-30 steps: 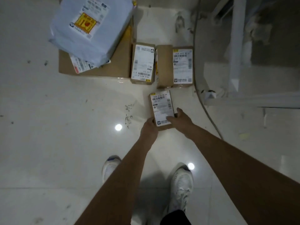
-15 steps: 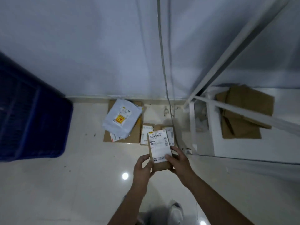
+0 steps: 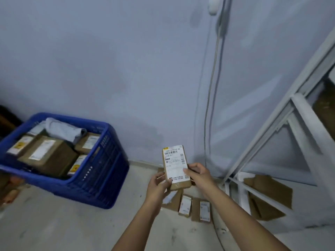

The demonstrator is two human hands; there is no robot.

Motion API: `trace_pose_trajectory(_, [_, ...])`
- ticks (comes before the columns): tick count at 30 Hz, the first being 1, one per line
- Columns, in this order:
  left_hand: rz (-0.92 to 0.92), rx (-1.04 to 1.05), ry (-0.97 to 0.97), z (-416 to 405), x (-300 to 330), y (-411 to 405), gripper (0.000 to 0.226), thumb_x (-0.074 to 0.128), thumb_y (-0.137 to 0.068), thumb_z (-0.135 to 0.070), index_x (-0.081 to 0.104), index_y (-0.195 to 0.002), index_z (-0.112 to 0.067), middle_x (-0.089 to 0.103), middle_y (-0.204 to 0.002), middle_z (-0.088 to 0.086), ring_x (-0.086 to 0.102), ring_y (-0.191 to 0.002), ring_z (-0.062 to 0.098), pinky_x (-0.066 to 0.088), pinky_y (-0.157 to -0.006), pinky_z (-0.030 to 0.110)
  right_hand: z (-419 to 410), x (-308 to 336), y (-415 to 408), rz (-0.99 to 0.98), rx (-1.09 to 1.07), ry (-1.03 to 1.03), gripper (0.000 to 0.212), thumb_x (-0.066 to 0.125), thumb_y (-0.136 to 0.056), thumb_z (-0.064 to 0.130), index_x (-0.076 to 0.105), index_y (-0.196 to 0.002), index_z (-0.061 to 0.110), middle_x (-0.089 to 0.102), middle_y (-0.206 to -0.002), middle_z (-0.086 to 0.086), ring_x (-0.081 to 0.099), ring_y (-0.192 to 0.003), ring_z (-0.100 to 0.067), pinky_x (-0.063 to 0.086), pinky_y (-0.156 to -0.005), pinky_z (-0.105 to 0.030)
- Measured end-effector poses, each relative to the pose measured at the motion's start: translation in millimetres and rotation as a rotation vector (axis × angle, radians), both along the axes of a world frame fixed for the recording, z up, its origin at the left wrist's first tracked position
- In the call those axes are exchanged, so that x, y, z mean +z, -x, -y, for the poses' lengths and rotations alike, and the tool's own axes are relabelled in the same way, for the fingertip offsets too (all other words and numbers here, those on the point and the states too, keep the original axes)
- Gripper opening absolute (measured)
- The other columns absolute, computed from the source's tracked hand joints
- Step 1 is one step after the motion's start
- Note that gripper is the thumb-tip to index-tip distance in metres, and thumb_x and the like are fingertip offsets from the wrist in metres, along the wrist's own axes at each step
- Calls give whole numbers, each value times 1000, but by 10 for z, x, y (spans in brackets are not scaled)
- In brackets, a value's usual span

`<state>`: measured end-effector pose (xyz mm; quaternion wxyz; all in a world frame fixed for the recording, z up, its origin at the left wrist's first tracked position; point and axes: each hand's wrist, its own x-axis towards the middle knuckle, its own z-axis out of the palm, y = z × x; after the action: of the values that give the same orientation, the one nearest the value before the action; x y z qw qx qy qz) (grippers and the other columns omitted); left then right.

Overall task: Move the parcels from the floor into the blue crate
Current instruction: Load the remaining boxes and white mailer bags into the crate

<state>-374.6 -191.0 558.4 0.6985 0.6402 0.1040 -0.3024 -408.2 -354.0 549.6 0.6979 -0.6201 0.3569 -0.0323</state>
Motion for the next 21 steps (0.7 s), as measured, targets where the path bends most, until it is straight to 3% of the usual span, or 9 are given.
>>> trace_pose_trajectory(2, [29, 0, 0, -355, 313, -47, 28, 62, -89, -6, 53, -115, -9, 67, -111, 11, 68, -92, 20, 55, -72, 32, -345, 266, -65, 27, 28, -37, 13, 72, -82, 4, 60, -88, 9, 74, -98, -7, 71, -89, -27, 56, -67, -35])
trace_pose_trajectory(6, [47, 25, 3, -1194, 785, -241, 29, 63, -90, -13, 52, -116, -13, 68, -106, 7, 68, -88, 17, 55, -68, 29, -1155, 687, -349, 61, 111, -28, 13, 70, -83, 1, 59, -89, 7, 74, -92, -9, 72, -79, -21, 55, -61, -30])
trace_pose_trajectory(11, [47, 138, 23, -2476, 1171, -768, 32, 64, -89, -9, 51, -118, -10, 69, -105, 11, 66, -100, 30, 54, -89, 50, -2415, 1161, -1047, 91, 205, -26, 14, 70, -82, -1, 59, -88, 6, 71, -94, -16, 71, -74, -25, 56, -59, -31])
trace_pose_trajectory(15, [106, 182, 36, -3501, 1500, -1210, 31, 63, -89, -7, 52, -117, -11, 69, -99, 6, 68, -85, 21, 57, -65, 34, -3442, 1462, -1544, 134, 246, -55, 16, 71, -82, 2, 60, -94, 5, 71, -101, -18, 70, -87, -32, 58, -75, -42])
trace_pose_trajectory(19, [142, 204, 14, -4300, 1812, -1577, 32, 63, -89, -9, 51, -118, -13, 67, -105, 6, 67, -91, 22, 57, -77, 37, -4232, 1738, -1938, 177, 276, -104, 19, 70, -84, 4, 60, -101, 5, 71, -101, -12, 70, -91, -27, 59, -77, -41])
trace_pose_trajectory(21, [129, 216, 21, -4612, 1901, -1755, 34, 64, -88, -10, 51, -118, -16, 68, -107, 7, 68, -90, 21, 59, -66, 33, -4526, 1834, -2130, 183, 308, -92, 22, 70, -84, 7, 60, -103, 7, 71, -103, -10, 70, -94, -25, 60, -76, -38])
